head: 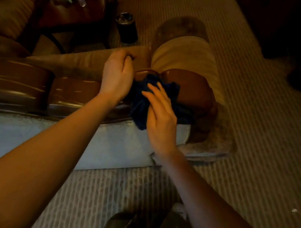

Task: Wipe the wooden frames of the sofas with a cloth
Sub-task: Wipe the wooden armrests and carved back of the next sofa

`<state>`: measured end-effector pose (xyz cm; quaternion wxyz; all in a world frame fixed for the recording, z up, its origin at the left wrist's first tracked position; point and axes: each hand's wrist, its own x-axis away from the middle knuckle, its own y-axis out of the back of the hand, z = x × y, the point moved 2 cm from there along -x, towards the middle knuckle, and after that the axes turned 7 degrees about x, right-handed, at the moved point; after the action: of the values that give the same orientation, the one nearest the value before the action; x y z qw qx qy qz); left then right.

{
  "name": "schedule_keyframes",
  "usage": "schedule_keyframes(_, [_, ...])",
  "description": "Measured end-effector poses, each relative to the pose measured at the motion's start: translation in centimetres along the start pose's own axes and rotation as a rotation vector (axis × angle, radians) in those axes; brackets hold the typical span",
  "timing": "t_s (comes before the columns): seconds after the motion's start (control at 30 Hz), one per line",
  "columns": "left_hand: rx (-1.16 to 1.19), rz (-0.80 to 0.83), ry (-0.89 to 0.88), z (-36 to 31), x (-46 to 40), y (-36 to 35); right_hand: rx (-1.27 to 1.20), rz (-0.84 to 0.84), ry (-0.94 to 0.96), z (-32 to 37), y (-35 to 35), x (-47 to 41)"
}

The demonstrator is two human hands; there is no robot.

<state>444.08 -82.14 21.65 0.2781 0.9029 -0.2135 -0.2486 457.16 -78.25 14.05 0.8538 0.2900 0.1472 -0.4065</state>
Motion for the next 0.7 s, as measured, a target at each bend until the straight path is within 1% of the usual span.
schedule_keyframes(0.1, [-0.383,0.131,-0.071,2.1,-0.8,5.4,0.125,0.107,0.075,1.6,-1.5,-2.2])
schedule_keyframes(0.13, [-0.490,0.147,-0.073,3.0,-1.1,7.4,0.122,0.134,0.091,2.2,-1.9,-2.7])
schedule_keyframes(0.2, [-0.661,0.170,-0.047,4.9,-1.4,11.1,0.031,0.219,0.097,3.9,-3.0,-3.4])
schedule_keyframes(0.27, [-0.767,0.190,-0.028,6.6,-1.2,13.9,-0.064,0.342,0.101,5.9,-5.0,-3.5])
schedule_keyframes(0.33, [-0.822,0.180,-0.050,7.9,-1.0,15.7,-0.081,0.460,0.105,7.5,-7.8,-3.5])
schedule_keyframes(0.43, [-0.897,0.127,-0.133,8.9,-1.4,17.2,0.043,0.606,0.069,7.8,-12.2,-3.7])
schedule_keyframes(0.5, [-0.901,0.106,-0.170,9.6,-2.0,18.1,0.111,0.613,0.008,7.6,-14.8,-5.0])
schedule_keyframes(0.6, [-0.848,0.137,-0.167,11.2,-2.1,18.5,0.158,0.507,-0.071,6.6,-17.7,-9.5])
schedule_keyframes(0.63, [-0.827,0.155,-0.151,11.6,-2.2,18.3,0.216,0.484,-0.096,6.0,-18.4,-11.2])
schedule_keyframes(0.7, [-0.800,0.170,-0.116,11.9,-2.7,17.9,0.420,0.435,-0.150,5.1,-20.0,-13.6])
